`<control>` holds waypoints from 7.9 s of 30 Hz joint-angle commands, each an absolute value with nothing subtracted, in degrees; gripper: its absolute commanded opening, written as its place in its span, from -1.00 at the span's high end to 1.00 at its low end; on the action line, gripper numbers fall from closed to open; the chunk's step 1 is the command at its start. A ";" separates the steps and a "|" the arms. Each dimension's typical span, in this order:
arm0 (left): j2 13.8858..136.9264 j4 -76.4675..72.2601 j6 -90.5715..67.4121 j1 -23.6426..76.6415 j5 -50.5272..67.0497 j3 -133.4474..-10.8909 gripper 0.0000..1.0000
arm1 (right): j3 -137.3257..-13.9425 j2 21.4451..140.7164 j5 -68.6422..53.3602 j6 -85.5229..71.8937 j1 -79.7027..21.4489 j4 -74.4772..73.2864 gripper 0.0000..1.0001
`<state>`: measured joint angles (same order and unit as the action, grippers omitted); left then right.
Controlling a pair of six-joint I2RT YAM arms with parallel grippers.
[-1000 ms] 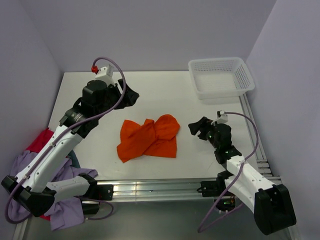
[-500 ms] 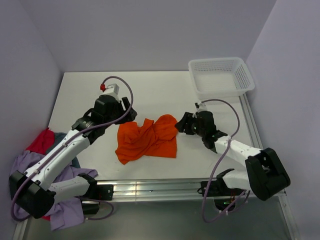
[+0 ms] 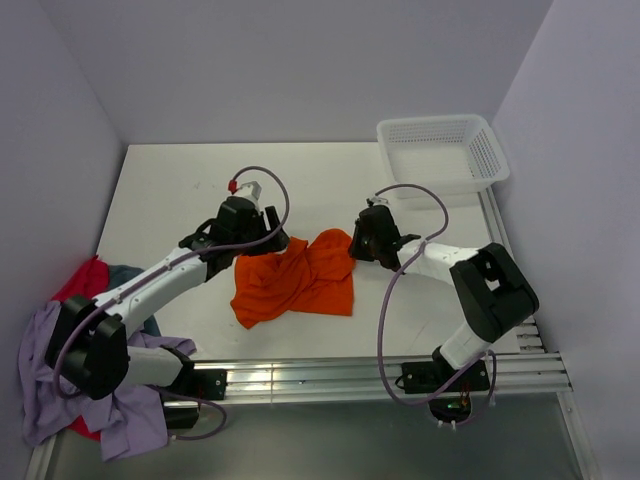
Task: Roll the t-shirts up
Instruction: Flatten the tshirt
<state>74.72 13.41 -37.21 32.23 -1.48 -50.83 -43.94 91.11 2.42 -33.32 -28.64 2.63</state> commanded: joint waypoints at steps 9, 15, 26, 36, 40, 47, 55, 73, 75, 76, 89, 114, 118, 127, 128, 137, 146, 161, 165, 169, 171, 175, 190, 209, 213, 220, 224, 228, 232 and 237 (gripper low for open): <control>77.08 4.04 -38.06 33.75 3.52 -44.56 0.57 | -36.84 79.74 3.94 -31.55 -29.62 11.68 1.00; 73.57 6.77 -37.44 33.75 0.71 -45.00 0.99 | -25.77 58.58 15.19 -34.01 -29.53 16.96 1.00; 67.58 0.53 -36.30 34.36 12.65 -43.77 -0.32 | -18.63 46.66 19.70 -34.63 -29.36 18.46 1.00; 84.26 1.67 -31.99 41.48 9.67 -56.42 -0.35 | -19.69 49.92 17.49 -34.89 -29.44 18.90 1.00; 89.90 1.15 -32.25 42.89 10.45 -59.41 -0.35 | -19.51 49.48 18.10 -35.07 -29.36 18.55 1.00; 94.50 4.39 -33.40 44.82 6.79 -61.70 0.99 | -19.86 49.83 18.72 -35.86 -29.36 17.75 1.00; 75.34 18.18 -33.92 39.92 -3.78 -64.42 0.99 | -20.48 49.92 20.57 -36.82 -29.36 15.82 1.00; 55.20 21.71 -42.71 30.15 -12.39 -42.09 0.14 | -20.12 49.57 17.49 -34.45 -29.36 16.61 1.00; 54.76 20.05 -42.45 30.15 -11.00 -42.19 0.14 | -20.56 50.36 16.44 -34.19 -29.36 16.87 1.00; 54.58 19.00 -42.02 30.15 -9.94 -41.58 0.14 | -20.65 50.54 15.83 -33.67 -29.36 17.05 1.00; 49.76 14.07 -38.68 33.83 -6.24 -40.43 -0.19 | -40.46 49.12 6.77 -28.74 -37.43 8.28 1.00; 59.24 -5.36 -32.08 43.33 2.54 -45.44 -0.61 | -63.02 64.25 0.97 -28.12 -49.48 -3.69 1.00; 59.50 -6.77 -31.20 43.42 5.36 -45.35 -0.43 | -64.51 65.21 1.05 -28.74 -49.66 -4.57 1.00; 57.58 -6.50 -31.02 43.33 6.07 -44.39 0.99 | -64.52 64.43 -2.63 -29.27 -50.10 -5.89 1.00; 56.87 -6.16 -30.76 43.33 5.98 -43.86 0.99 | -64.25 64.08 -2.90 -29.27 -50.10 -6.50 1.00; 49.67 2.00 -30.41 43.33 3.69 -42.72 0.99 | -57.49 57.40 -0.10 -27.42 -50.19 -8.87 0.34; 44.03 4.83 -30.23 43.33 2.46 -41.22 0.99 | -39.91 50.10 9.22 -27.42 -49.75 -2.82 -0.07; 41.49 5.27 -30.67 43.33 3.78 -40.08 0.99 | -33.22 60.01 9.14 -28.83 -45.71 2.64 -0.11; 41.22 5.54 -30.50 43.33 3.43 -39.99 0.99 | -35.94 64.42 8.26 -28.65 -45.09 2.55 -0.10; 41.22 6.06 -30.59 43.42 3.34 -40.43 0.99 | -37.35 67.41 8.96 -29.00 -45.17 1.76 0.15; 41.05 6.50 -30.76 43.33 3.34 -40.43 0.99 | -38.23 68.11 11.94 -29.53 -45.09 0.88 0.75; 40.34 8.17 -30.85 43.33 2.46 -41.39 0.99 | -39.64 65.93 16.60 -30.15 -45.09 -2.54 1.00; 43.50 27.58 -26.72 43.33 3.34 -76.23 0.99 | -65.38 47.21 14.60 -23.21 -44.03 -18.10 1.00; 49.48 27.00 -32.34 43.33 15.29 -88.43 0.99 | -88.07 42.71 10.81 -20.30 -43.95 -32.17 1.00; 49.39 22.43 -35.85 43.33 11.89 -80.00 0.99 | -84.91 44.37 13.96 -20.39 -44.03 -30.86 1.00; 57.03 24.00 -37.43 36.17 7.40 -79.72 0.99 | -89.98 62.79 17.94 -18.11 -42.81 -24.10 1.00; 60.81 13.82 -46.12 16.16 22.21 -70.42 0.99 | -94.72 77.40 4.33 -22.75 -34.83 -17.33 1.00; 62.58 3.28 -55.00 3.80 27.24 -56.36 0.99 | -120.16 102.66 -8.88 -24.43 -31.46 -22.13 0.83; 63.11 -4.05 -57.48 -2.98 24.45 -48.26 0.63 | -161.84 132.87 -10.37 -25.92 -34.10 -41.01 -0.23; 61.96 4.39 -51.69 -8.35 18.19 -48.51 -0.75 | -119.28 108.90 -9.23 -24.52 -34.54 -22.82 -0.30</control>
<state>64.90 6.96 -53.80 -6.70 20.45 -46.30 -136.22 129.93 -7.66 -25.06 -33.54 -30.39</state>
